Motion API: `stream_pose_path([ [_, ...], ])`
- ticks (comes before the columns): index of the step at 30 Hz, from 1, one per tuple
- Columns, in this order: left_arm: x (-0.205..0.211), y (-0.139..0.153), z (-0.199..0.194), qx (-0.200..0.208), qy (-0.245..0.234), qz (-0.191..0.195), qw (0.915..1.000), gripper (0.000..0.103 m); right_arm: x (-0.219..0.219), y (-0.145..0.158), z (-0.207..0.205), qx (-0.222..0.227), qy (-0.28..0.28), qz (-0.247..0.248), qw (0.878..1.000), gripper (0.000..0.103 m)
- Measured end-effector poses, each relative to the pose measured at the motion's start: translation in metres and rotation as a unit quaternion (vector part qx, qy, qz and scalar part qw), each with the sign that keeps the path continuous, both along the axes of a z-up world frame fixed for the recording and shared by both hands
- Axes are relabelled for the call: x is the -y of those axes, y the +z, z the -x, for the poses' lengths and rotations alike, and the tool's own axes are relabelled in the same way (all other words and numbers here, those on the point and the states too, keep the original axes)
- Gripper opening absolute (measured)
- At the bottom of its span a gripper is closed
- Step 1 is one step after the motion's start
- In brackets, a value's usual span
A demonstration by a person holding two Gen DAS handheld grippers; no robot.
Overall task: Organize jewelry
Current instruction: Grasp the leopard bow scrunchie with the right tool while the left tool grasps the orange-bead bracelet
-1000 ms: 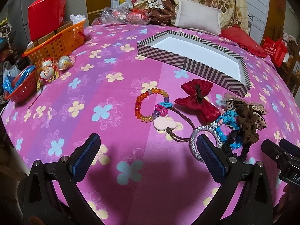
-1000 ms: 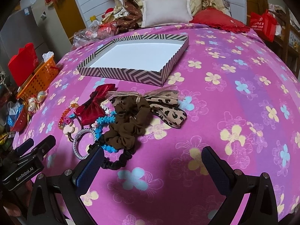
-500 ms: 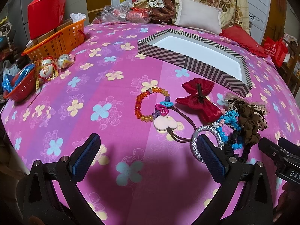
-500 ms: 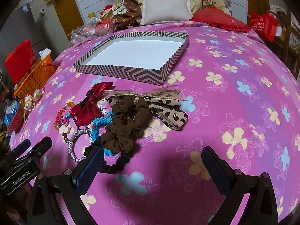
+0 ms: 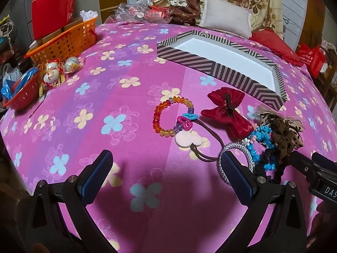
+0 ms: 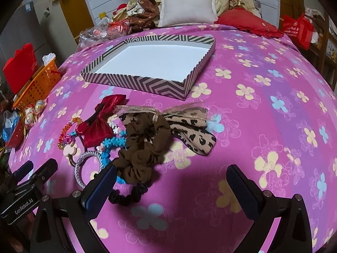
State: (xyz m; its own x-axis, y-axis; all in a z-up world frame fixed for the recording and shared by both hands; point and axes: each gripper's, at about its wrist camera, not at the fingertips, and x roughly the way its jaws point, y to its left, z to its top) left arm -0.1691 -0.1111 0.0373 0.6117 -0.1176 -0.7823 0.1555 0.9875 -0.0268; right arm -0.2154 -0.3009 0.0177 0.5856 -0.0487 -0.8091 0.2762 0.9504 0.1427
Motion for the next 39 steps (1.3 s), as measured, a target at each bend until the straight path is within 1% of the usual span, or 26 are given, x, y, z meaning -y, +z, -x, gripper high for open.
stream_pose_path([
  [6, -0.008, -0.001, -0.007, -0.008, 0.014, 0.010, 0.9998, 0.102, 0.001, 0.000, -0.015, 0.006, -0.002, -0.006, 1.000, 0.103],
  [12, -0.013, -0.003, -0.012, -0.012, 0.023, 0.013, 0.9996, 0.102, 0.003, -0.003, -0.035, 0.002, 0.001, -0.014, 1.000, 0.103],
  [16, -0.015, -0.002, -0.014, -0.010, 0.024, 0.013, 0.9996, 0.102, 0.006, -0.008, -0.043, 0.003, 0.001, -0.032, 0.999, 0.103],
  [18, -0.016, -0.002, -0.016, -0.009, 0.025, 0.013, 0.9996, 0.102, 0.009, -0.010, -0.048, 0.006, -0.001, -0.042, 0.999, 0.100],
  [20, -0.019, -0.002, -0.019, -0.009, 0.028, 0.015, 0.9995, 0.102, 0.010, -0.013, -0.053, 0.001, 0.001, -0.047, 0.999, 0.090],
  [22, -0.022, -0.003, -0.023, -0.012, 0.031, 0.018, 0.9993, 0.102, 0.010, -0.016, -0.056, -0.003, 0.008, -0.046, 0.999, 0.081],
  [23, -0.024, -0.004, -0.025, -0.014, 0.032, 0.020, 0.9992, 0.102, 0.009, -0.015, -0.056, 0.003, 0.011, -0.038, 0.999, 0.070],
  [24, -0.025, -0.005, -0.026, -0.016, 0.030, 0.024, 0.9991, 0.102, 0.010, -0.015, -0.056, 0.007, 0.018, -0.045, 0.999, 0.063],
  [25, -0.026, -0.005, -0.027, -0.018, 0.027, 0.027, 0.9991, 0.102, 0.011, -0.016, -0.056, 0.010, 0.021, -0.051, 0.998, 0.052],
  [26, -0.026, -0.006, -0.028, -0.020, 0.026, 0.030, 0.9990, 0.102, 0.013, -0.015, -0.055, 0.015, 0.025, -0.058, 0.998, 0.043],
  [28, -0.028, -0.008, -0.030, -0.025, 0.023, 0.037, 0.9987, 0.102, 0.014, -0.014, -0.054, 0.020, 0.031, -0.054, 0.998, 0.035],
  [29, -0.029, -0.008, -0.032, -0.029, 0.021, 0.042, 0.9985, 0.102, 0.014, -0.013, -0.052, 0.023, 0.033, -0.051, 0.998, 0.033],
  [32, -0.030, -0.009, -0.036, -0.038, 0.016, 0.058, 0.9975, 0.101, 0.019, -0.006, -0.046, 0.041, 0.032, -0.053, 0.997, 0.031],
  [34, -0.030, -0.008, -0.040, -0.036, 0.017, 0.060, 0.9974, 0.101, 0.021, -0.003, -0.043, 0.047, 0.030, -0.044, 0.997, 0.029],
  [36, -0.029, -0.007, -0.044, -0.036, 0.018, 0.057, 0.9976, 0.095, 0.025, -0.001, -0.041, 0.047, 0.025, -0.034, 0.998, 0.029],
  [39, -0.023, -0.005, -0.047, -0.032, 0.006, 0.051, 0.9982, 0.086, 0.034, 0.001, -0.038, 0.052, 0.015, -0.044, 0.998, 0.029],
])
